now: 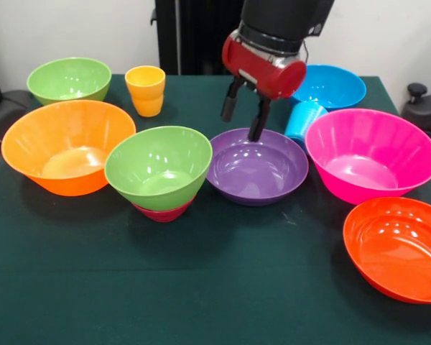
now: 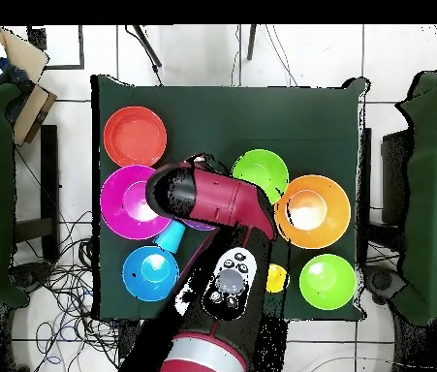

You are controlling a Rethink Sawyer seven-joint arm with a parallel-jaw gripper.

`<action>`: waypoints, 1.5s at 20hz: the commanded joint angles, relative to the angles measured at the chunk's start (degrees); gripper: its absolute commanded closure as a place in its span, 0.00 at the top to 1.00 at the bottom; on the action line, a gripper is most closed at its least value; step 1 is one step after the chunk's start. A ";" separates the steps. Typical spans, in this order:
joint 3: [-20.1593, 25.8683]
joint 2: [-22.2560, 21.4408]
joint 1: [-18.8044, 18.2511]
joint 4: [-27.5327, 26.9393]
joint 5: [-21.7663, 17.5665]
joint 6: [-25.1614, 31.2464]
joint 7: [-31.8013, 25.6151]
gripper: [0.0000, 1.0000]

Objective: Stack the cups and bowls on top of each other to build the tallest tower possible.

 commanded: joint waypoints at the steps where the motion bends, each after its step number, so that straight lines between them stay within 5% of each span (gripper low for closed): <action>1: 1.44 4.79 1.51 -2.23 2.27 -0.65 11.30 1.00; 11: 3.28 10.12 0.08 -6.45 4.18 -2.83 9.24 1.00; 30: 4.77 8.27 0.51 -8.50 7.25 4.15 7.03 1.00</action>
